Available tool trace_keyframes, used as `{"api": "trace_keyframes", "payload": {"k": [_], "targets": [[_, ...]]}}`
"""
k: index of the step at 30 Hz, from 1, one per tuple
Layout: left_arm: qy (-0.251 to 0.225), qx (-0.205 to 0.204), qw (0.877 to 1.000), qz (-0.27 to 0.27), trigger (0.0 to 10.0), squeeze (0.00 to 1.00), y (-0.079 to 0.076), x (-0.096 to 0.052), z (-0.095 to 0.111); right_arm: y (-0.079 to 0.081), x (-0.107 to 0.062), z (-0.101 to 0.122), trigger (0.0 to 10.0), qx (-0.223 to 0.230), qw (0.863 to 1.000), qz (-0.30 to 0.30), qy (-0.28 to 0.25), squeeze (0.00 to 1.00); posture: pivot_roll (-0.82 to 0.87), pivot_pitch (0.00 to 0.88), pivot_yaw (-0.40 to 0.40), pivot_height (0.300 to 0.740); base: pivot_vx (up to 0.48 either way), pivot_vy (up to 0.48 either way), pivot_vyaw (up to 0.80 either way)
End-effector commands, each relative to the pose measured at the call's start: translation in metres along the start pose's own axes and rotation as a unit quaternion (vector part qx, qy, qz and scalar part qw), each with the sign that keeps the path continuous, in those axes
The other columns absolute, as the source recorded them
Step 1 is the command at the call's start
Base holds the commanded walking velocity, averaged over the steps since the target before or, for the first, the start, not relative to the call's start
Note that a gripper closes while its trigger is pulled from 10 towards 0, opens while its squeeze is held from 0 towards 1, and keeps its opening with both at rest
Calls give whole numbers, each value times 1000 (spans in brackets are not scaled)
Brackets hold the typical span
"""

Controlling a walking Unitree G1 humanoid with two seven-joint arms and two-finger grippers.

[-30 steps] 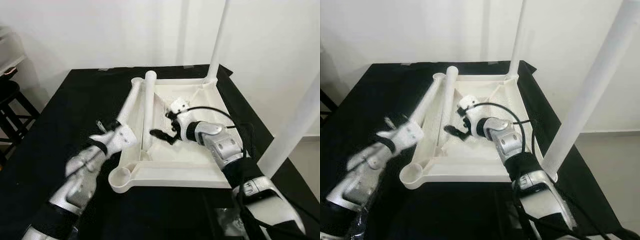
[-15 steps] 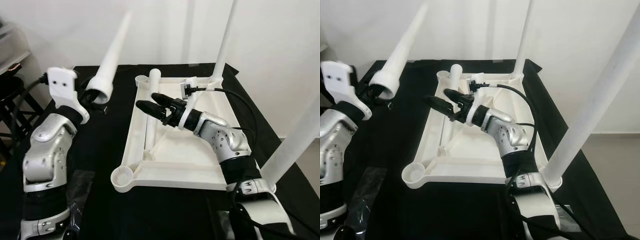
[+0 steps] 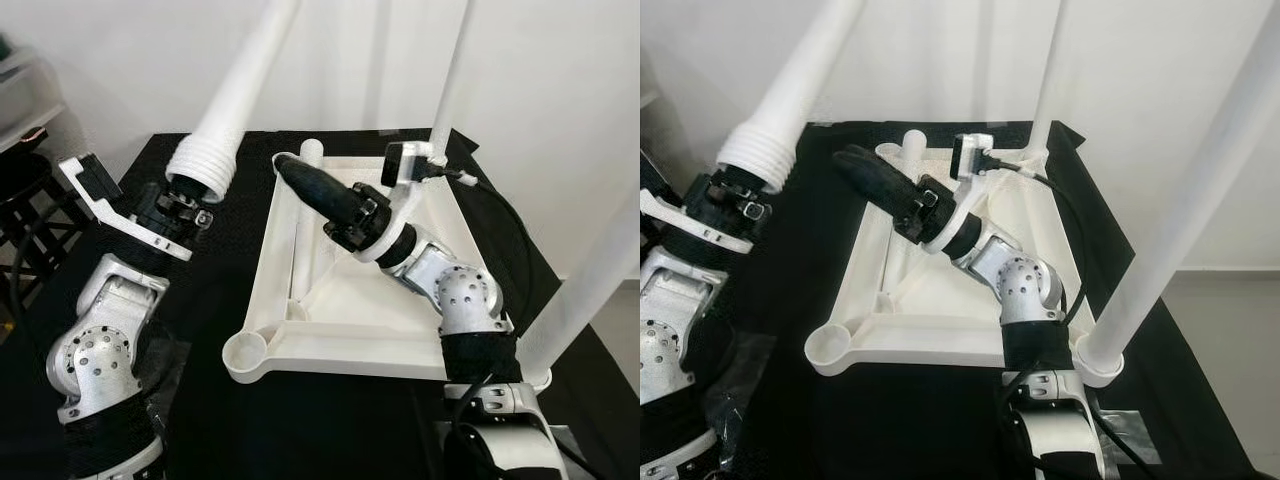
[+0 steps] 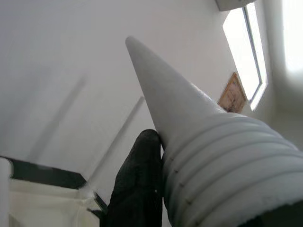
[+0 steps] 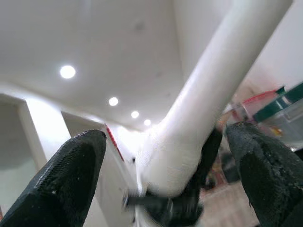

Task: Building children table

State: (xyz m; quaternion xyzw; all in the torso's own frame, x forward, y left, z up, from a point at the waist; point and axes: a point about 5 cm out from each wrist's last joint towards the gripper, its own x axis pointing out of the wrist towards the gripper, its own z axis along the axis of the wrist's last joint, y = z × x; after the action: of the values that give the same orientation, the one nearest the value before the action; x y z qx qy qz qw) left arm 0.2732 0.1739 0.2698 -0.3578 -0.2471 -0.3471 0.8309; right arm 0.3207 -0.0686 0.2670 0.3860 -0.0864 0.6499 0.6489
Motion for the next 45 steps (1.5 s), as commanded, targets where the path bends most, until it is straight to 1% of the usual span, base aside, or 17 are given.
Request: {"api": "trace_keyframes", "payload": {"k": [1, 2, 3, 6, 8, 11, 14, 15, 18, 26, 27, 28, 29, 38, 42, 44, 45], "targets": [[18, -22, 999, -38, 10000, 0, -10, -2, -7, 3, 3, 3, 10000, 11, 1000, 8, -12, 0, 5, 36, 14, 740, 0, 0, 0], [28, -35, 998, -49, 10000, 0, -13, -5, -12, 3, 5, 3, 10000, 16, 1000, 10, -16, 0, 4, 34, 13, 740, 0, 0, 0], [28, -35, 998, -49, 10000, 0, -13, -5, -12, 3, 5, 3, 10000, 16, 1000, 10, -16, 0, 4, 34, 13, 740, 0, 0, 0], [37, -72, 994, -73, 10000, 0, -20, -10, -22, 2, 10, -2, 10000, 25, 1000, 8, -10, 0, 5, 34, 13, 740, 0, 0, 0], [60, -80, 990, -96, 10000, 0, -27, -12, -30, 4, 13, -5, 10000, 29, 999, 15, -6, 0, 6, 34, 13, 740, 0, 0, 0], [67, -99, 987, -111, 10000, 0, -32, -14, -32, 7, 16, -5, 10000, 34, 999, 25, -8, 0, 3, 34, 14, 740, 0, 0, 0], [68, -103, 986, -113, 10000, 0, -32, -15, -32, 7, 17, -5, 10000, 36, 999, 27, -9, 0, 3, 34, 14, 740, 0, 0, 0], [77, -112, 984, -120, 10000, 0, -35, -16, -35, 10, 21, -5, 10000, 42, 998, 37, -13, 0, 5, 33, 13, 740, 0, 0, 0], [84, -120, 982, -121, 10000, 0, -36, -18, -39, 13, 25, -6, 10000, 47, 998, 48, -16, 0, 2, 31, 14, 740, 0, 0, 0], [97, -134, 979, -122, 10000, 0, -37, -24, -45, 18, 30, -3, 10000, 52, 996, 65, -22, 0, -3, 31, 16, 740, 0, 0, 0], [103, -134, 978, -122, 10000, 0, -37, -25, -47, 19, 31, -3, 8196, 52, 996, 68, -19, 0, -4, 31, 14, 740, 0, 0, 0], [104, -134, 978, -122, 10000, 0, -37, -25, -47, 20, 31, -3, 2980, 52, 996, 69, -18, 0, -6, 31, 13, 740, 0, 0, 0], [106, -135, 978, -122, 10000, 0, -37, -25, -48, 20, 31, -3, 78, 53, 996, 69, -18, 0, -6, 31, 13, 740, 0, 0, 0], [114, -141, 976, -124, 10000, 0, -38, -26, -52, 23, 31, -4, 0, 59, 995, 75, -14, 0, -11, 25, 11, 740, 0, 0, 0], [111, -138, 977, -122, 10000, 0, -37, -26, -52, 23, 32, -7, 0, 63, 995, 74, -11, 0, -11, 22, 9, 740, 0, 0, 0], [112, -133, 978, -112, 10000, 0, -35, -25, -54, 23, 32, -8, 0, 65, 995, 73, -11, 0, -11, 21, 11, 740, 0, 0, 0], [118, -142, 976, -114, 10000, 1000, -35, -27, -57, 22, 33, -7, 0, 65, 995, 71, -14, 0, -10, 21, 11, 740, 0, 0, 0]]}}
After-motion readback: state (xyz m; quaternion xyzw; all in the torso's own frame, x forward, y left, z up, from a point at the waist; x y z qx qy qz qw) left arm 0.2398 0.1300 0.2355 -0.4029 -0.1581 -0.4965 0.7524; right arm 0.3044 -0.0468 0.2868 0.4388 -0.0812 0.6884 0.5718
